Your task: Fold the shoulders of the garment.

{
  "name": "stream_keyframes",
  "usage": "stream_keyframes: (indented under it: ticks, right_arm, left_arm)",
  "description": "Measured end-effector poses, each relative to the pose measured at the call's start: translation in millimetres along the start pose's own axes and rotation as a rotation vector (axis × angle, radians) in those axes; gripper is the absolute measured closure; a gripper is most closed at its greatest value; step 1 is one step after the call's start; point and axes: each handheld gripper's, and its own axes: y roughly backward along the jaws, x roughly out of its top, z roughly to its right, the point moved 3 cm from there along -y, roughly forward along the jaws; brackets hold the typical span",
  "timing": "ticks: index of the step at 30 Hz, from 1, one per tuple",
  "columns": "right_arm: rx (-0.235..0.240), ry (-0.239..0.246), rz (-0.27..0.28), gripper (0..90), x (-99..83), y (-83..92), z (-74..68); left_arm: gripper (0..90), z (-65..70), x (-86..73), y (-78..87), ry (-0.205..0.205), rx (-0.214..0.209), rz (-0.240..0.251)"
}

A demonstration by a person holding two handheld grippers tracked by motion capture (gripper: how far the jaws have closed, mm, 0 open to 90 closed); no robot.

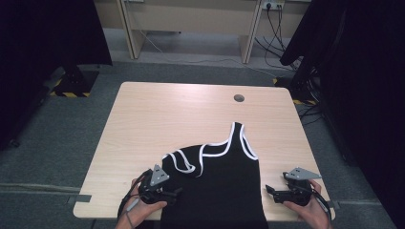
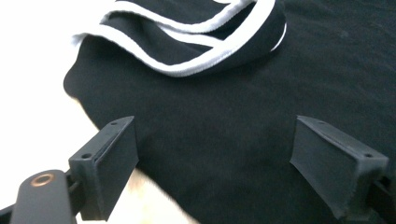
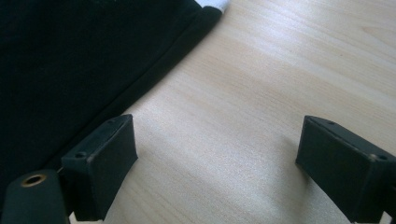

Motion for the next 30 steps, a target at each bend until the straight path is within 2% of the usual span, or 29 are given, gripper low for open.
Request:
stream_keyframes:
  ticks: [2, 5, 11, 17, 21, 30]
  right_arm:
    - [0.0, 0.0, 0.0, 12.5, 0.0, 0.0, 0.0]
    - [0.0, 0.0, 0.0, 12.5, 0.0, 0.0, 0.0]
    - [-0.001, -0.002, -0.001, 12.5, -0.1, 0.1, -0.4]
    - [0.01, -0.003, -0.001, 13.7, 0.5, 0.3, 1.5]
    - [0.03, -0.028, 0.013, 14.7, 2.8, 0.9, 5.0]
    - [0.042, -0.011, 0.014, 14.9, 12.7, -5.3, 2.3]
  left_arm:
    - [10.9, -1.6, -1.3, 0.5, 0.015, 0.008, -0.01]
    - [8.5, -0.5, -1.4, -0.6, 0.0, 0.006, -0.023]
    - [3.2, -2.2, -0.3, -3.0, 0.009, 0.014, -0.033]
    - [1.6, -2.4, -0.2, -3.5, 0.014, 0.013, -0.039]
    - [0.0, -2.4, -0.1, -4.2, 0.014, 0.012, -0.043]
    - [0.0, -2.6, -0.1, -4.2, 0.017, 0.016, -0.044]
